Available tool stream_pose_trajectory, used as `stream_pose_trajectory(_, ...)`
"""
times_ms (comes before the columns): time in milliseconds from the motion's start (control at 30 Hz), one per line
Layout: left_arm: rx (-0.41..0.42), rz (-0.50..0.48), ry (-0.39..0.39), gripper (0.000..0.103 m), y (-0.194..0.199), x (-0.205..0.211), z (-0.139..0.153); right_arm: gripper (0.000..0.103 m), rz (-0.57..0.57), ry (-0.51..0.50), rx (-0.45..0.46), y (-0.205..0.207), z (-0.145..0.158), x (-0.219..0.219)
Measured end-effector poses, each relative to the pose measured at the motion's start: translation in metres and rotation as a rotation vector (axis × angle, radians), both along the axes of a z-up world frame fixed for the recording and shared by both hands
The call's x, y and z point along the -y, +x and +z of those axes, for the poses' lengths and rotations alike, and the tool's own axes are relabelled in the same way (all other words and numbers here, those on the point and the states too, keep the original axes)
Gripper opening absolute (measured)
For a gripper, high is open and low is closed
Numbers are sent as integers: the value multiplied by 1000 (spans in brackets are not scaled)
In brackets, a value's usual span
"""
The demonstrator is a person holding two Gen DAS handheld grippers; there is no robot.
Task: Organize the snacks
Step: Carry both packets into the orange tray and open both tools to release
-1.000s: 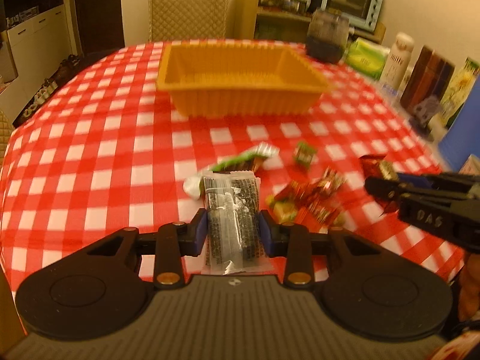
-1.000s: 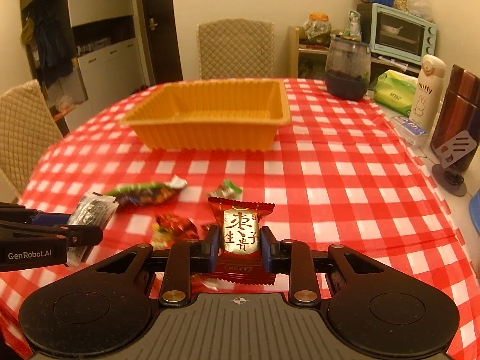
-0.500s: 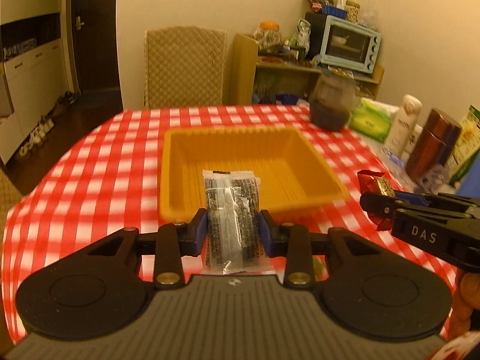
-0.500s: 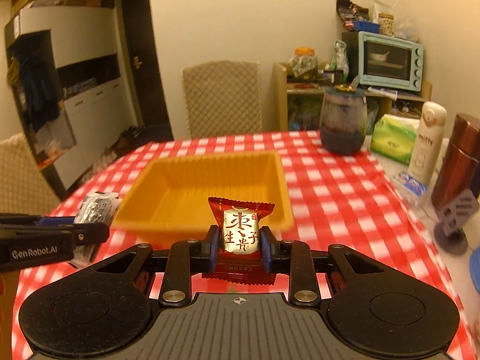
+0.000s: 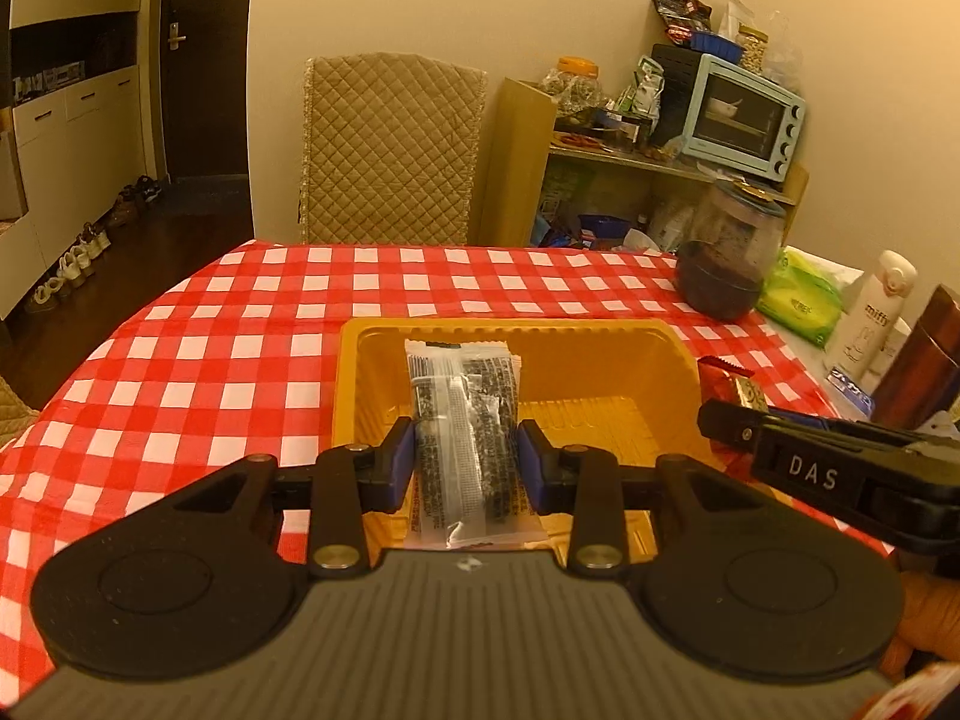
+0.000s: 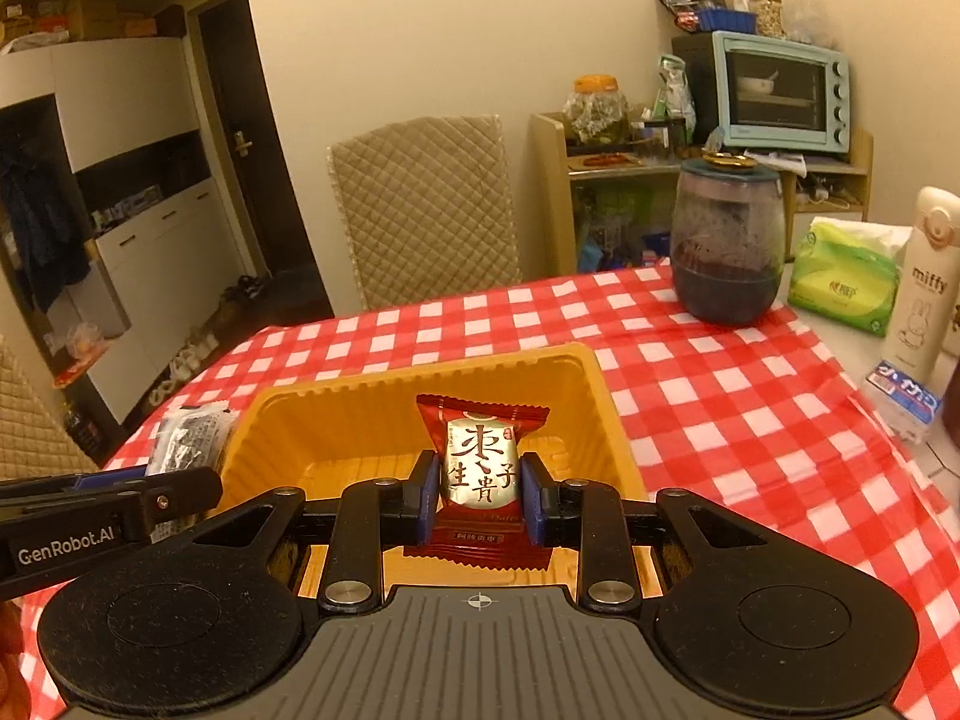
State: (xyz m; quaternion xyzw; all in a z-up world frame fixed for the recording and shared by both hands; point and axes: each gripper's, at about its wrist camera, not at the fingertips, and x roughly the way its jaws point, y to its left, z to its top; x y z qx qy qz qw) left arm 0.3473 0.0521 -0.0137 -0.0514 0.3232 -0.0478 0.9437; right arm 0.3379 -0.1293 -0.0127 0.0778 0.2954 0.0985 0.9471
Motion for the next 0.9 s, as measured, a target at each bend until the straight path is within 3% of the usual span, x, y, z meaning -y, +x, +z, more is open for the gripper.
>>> stream_pose_trajectory(433, 8, 1, -44, 35, 21, -2, -14, 29, 6, -45, -32, 20, -21, -10)
stream_pose_trajectory(500, 6, 10, -46, 47, 20, -5, -15, 29, 9, -43, -36, 20, -22, -10)
stream_pose_trajectory(900, -7, 32, -36, 47, 16, -16, -12, 29, 18, 17, -37, 23, -22, -8)
